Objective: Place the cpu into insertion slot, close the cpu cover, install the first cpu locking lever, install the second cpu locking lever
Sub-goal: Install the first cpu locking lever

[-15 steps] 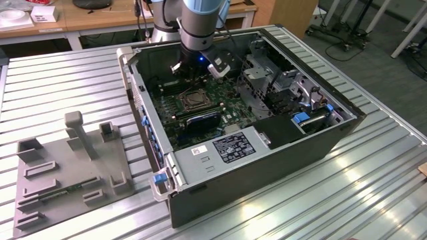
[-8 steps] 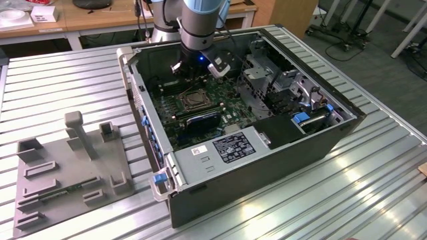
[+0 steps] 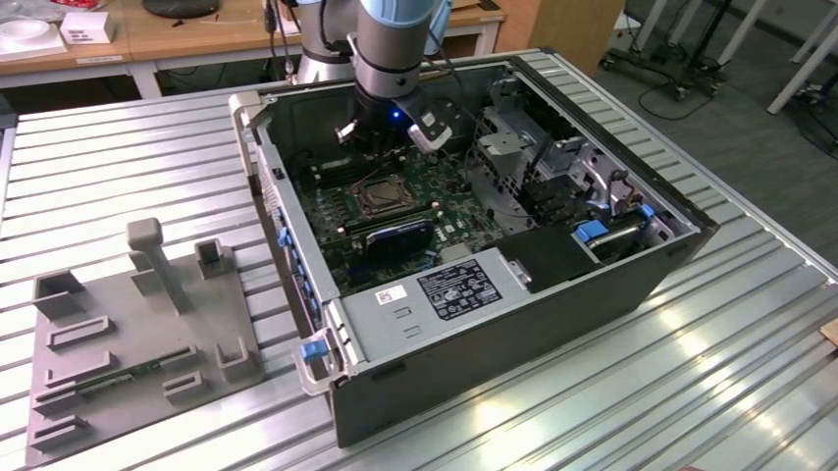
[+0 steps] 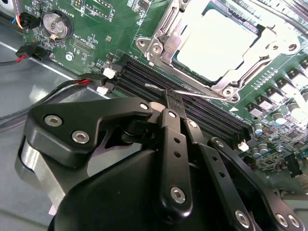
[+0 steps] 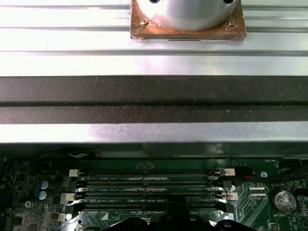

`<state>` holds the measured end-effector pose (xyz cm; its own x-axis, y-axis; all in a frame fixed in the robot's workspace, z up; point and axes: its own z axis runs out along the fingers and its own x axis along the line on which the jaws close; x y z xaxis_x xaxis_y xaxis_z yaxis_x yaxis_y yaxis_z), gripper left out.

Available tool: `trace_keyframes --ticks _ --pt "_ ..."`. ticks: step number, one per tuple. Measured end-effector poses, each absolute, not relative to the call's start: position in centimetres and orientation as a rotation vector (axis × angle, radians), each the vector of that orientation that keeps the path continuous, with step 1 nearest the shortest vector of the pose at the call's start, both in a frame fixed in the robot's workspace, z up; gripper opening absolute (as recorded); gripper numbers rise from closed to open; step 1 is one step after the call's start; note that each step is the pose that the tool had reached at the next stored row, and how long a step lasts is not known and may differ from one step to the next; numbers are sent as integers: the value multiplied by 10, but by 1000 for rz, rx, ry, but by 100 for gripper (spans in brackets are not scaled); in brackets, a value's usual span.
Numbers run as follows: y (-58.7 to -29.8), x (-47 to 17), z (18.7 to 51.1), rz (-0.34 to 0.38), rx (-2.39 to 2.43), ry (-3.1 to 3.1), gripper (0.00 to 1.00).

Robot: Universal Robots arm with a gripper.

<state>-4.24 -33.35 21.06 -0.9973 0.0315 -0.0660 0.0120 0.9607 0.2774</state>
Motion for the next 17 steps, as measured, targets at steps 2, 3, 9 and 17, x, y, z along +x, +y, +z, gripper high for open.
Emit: trace_keyframes --ticks 2,3,9,17 --pt "-334 -42 210 430 34 3041 11" --pt "-334 -42 210 430 34 3041 11" --pt "-334 -42 208 430 34 3041 11" --pt "-334 -42 207 430 34 3041 11"
